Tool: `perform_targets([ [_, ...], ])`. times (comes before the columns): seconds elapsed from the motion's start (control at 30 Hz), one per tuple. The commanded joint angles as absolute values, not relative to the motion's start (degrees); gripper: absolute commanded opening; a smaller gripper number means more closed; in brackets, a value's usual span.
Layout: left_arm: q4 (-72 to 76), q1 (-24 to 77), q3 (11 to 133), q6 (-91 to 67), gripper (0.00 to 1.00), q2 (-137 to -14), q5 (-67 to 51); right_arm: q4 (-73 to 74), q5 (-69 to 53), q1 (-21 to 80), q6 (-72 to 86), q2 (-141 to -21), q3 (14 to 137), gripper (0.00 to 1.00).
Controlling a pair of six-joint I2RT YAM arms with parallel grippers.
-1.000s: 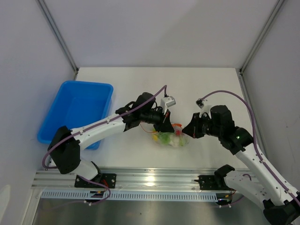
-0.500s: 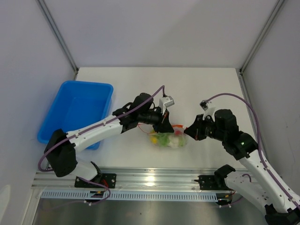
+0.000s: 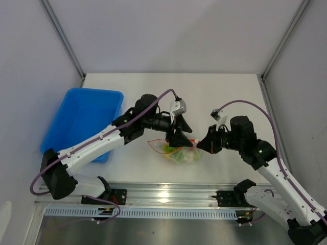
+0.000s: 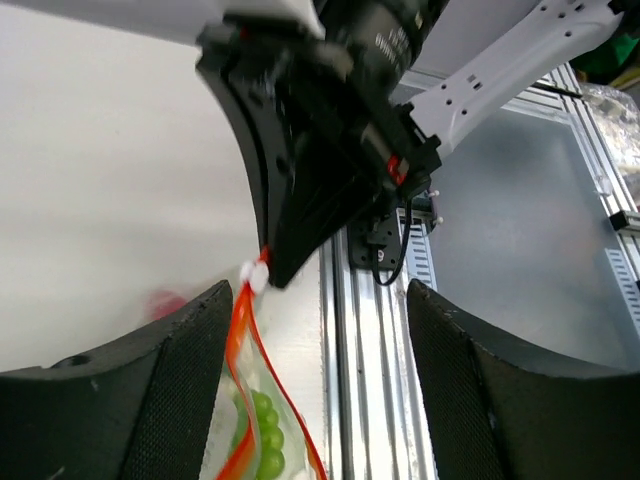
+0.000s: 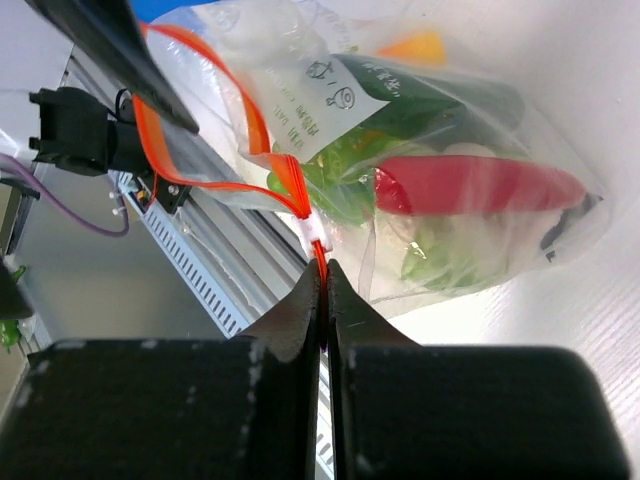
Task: Place the food in the zip-top bag and seal the zipper
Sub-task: Zip the zipper food storage bag at the center of the board.
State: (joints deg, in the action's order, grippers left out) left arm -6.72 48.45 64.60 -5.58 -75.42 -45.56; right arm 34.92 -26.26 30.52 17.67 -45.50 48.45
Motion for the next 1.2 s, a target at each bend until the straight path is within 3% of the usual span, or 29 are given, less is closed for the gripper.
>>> perform_targets([
  [0.0,-8.3,48.8,72.8,-0.2,0.73,-79.9,-51.2,33.0,-29.4,30.6,15.2,-45.2,52.3,0.0],
  [0.17,-8.5,48.9,75.3,3.9,0.74,-84.7,-55.4,34.4,-29.3,30.7,14.8,-44.7,53.5,0.0],
  [0.27,-11.0,48.9,77.8,5.4,0.66,-87.8,-57.5,34.5,-29.1,30.7,14.9,-44.2,53.4,0.0],
  [0.33,-12.5,48.9,79.2,5.6,0.56,-89.4,-58.3,34.6,-28.7,30.7,14.9,-44.1,53.3,0.0],
  [0.63,-12.7,48.9,80.0,4.6,0.49,-93.0,-58.3,34.4,-29.7,30.6,15.0,-43.9,53.0,0.0],
  [1.17,-13.8,48.4,76.1,3.1,0.1,-91.5,-55.6,35.2,-25.2,30.6,15.4,-43.6,52.3,0.0],
])
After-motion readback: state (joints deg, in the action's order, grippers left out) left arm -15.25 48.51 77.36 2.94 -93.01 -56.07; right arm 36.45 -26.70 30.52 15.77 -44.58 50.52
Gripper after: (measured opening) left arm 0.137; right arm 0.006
